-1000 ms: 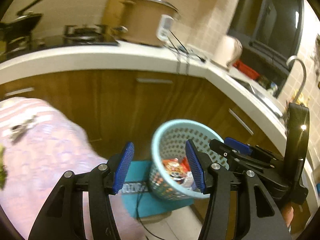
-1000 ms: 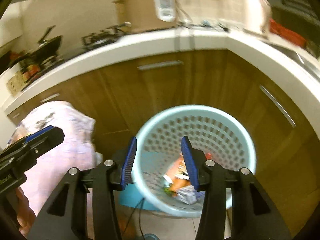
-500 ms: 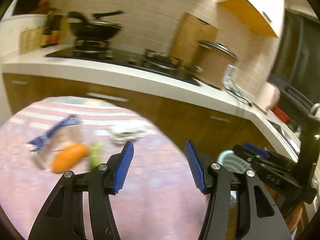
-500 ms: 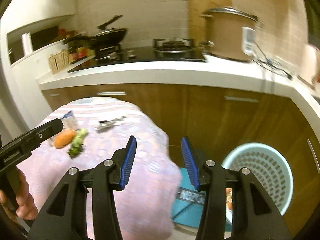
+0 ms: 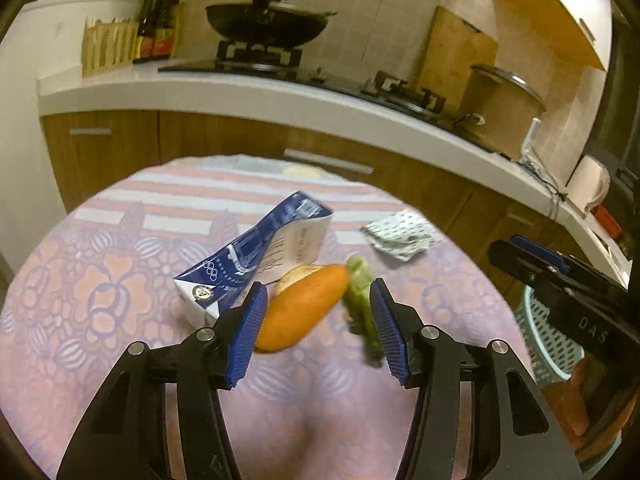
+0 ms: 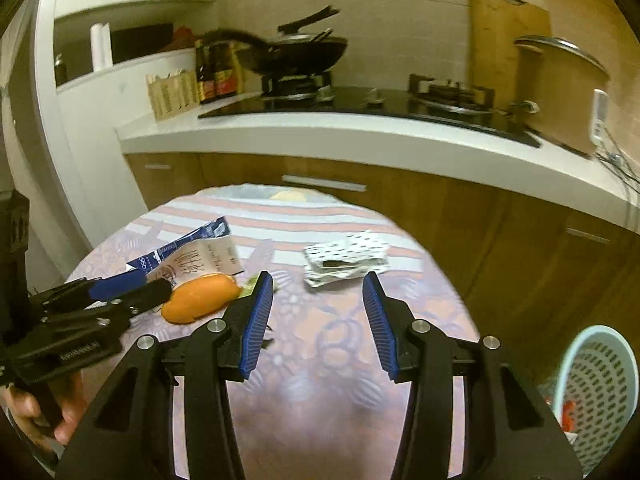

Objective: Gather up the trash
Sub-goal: 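Grasp the second orange vegetable with the left tool while the right tool grasps the green leaves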

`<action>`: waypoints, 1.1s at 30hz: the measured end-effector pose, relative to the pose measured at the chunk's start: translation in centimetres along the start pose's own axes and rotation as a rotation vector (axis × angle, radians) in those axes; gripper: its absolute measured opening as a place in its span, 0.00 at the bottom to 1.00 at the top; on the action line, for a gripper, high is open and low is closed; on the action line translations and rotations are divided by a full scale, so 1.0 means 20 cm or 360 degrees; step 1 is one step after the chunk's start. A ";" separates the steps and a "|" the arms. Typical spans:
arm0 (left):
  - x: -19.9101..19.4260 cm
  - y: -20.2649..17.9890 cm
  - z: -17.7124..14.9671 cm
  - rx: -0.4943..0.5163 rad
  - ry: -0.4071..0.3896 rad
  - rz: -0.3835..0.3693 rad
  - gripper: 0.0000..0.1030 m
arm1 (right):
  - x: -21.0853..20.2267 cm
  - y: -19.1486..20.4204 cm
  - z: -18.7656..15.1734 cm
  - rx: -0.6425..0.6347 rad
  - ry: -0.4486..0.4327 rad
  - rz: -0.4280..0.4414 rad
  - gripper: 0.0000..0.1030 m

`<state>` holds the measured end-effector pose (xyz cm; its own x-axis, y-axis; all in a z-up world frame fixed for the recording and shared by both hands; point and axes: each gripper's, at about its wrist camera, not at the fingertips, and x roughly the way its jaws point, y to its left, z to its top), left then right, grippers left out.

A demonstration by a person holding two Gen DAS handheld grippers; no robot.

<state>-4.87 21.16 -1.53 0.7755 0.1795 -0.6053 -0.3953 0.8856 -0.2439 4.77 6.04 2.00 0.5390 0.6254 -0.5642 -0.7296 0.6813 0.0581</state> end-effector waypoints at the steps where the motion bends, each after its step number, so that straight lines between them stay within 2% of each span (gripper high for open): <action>1: 0.03 0.01 0.00 -0.0011 0.0014 -0.0001 0.50 | 0.05 0.02 -0.01 0.0000 0.0019 0.0008 0.42; 6: 0.14 0.04 -0.01 -0.0057 0.0084 -0.0008 0.49 | 0.18 0.03 -0.07 0.0033 0.0100 0.0042 0.42; 9: 0.17 0.04 -0.03 -0.0049 0.0094 0.0054 0.49 | 0.22 0.02 -0.11 0.0062 0.0137 0.0069 0.42; 14: 0.18 0.08 -0.03 -0.0108 0.0103 0.0019 0.49 | 0.24 0.04 -0.14 0.0034 0.0154 0.0103 0.42; 26: 0.18 0.02 -0.05 0.0029 0.0117 0.0088 0.49 | 0.24 0.07 -0.16 0.0013 0.0163 0.0137 0.42; 28: 0.17 0.02 -0.05 0.0033 0.0109 0.0103 0.47 | 0.24 0.08 -0.16 0.0001 0.0158 0.0132 0.42; 30: 0.17 0.02 -0.06 0.0032 0.0103 0.0130 0.37 | 0.24 0.09 -0.16 -0.0018 0.0157 0.0125 0.42; 33: 0.15 0.02 -0.06 0.0031 0.0090 0.0121 0.32 | 0.23 0.11 -0.16 -0.0040 0.0150 0.0136 0.42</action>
<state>-3.26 21.62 -4.41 0.7146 0.2225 -0.6632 -0.4417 0.8787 -0.1811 4.38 9.18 -3.21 0.4334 0.6413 -0.6332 -0.7822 0.6167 0.0891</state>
